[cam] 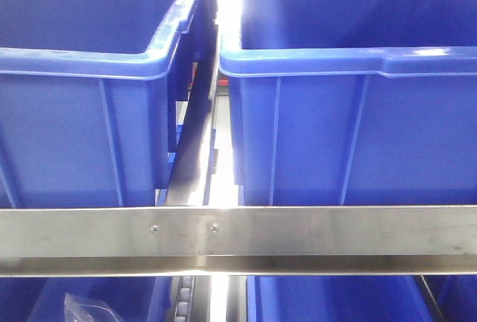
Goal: Place green plate on second shelf with right arm
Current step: 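Move the held plate over the blue bin on the shelf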
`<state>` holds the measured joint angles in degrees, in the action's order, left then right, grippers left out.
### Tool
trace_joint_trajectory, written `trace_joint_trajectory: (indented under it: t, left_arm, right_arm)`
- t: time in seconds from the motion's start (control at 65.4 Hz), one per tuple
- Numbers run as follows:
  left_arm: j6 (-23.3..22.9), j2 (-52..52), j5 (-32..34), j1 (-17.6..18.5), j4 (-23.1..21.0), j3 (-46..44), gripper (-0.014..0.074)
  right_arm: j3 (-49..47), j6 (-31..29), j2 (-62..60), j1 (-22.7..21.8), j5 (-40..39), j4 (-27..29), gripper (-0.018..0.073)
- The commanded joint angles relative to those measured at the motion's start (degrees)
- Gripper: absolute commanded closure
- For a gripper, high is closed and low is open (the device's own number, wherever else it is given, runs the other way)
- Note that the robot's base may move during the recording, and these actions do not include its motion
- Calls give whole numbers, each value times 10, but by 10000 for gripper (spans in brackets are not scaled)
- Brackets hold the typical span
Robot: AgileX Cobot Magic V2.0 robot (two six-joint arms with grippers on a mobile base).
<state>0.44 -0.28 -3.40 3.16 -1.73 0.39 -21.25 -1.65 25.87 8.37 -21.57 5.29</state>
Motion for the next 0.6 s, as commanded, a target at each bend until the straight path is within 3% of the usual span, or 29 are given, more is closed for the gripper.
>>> trace_joint_trajectory:
  t: [0.0, 0.107, 0.168, 0.306, 0.398, 0.581]
  left_arm:
    - [-4, -8, 50, 0, -5, 24, 466]
    - [-4, -8, 50, 0, -5, 24, 466]
    - [-4, -8, 50, 0, -5, 24, 466]
    - [-4, -8, 50, 0, -5, 24, 466]
    - [-4, -8, 50, 0, -5, 24, 466]
    - [-4, -8, 50, 0, -5, 24, 466]
  right_arm:
    - [-52, 5, 93, -2, -63, 6, 500]
    - [-90, 5, 202, -2, -105, 6, 500]
    - [-125, 5, 309, -4, -182, 6, 500]
    - [-166, 5, 421, -5, -270, 21, 500]
    - [-187, 5, 463, -5, -268, 57, 500]
    - [-220, 5, 484, -5, -177, 153, 500]
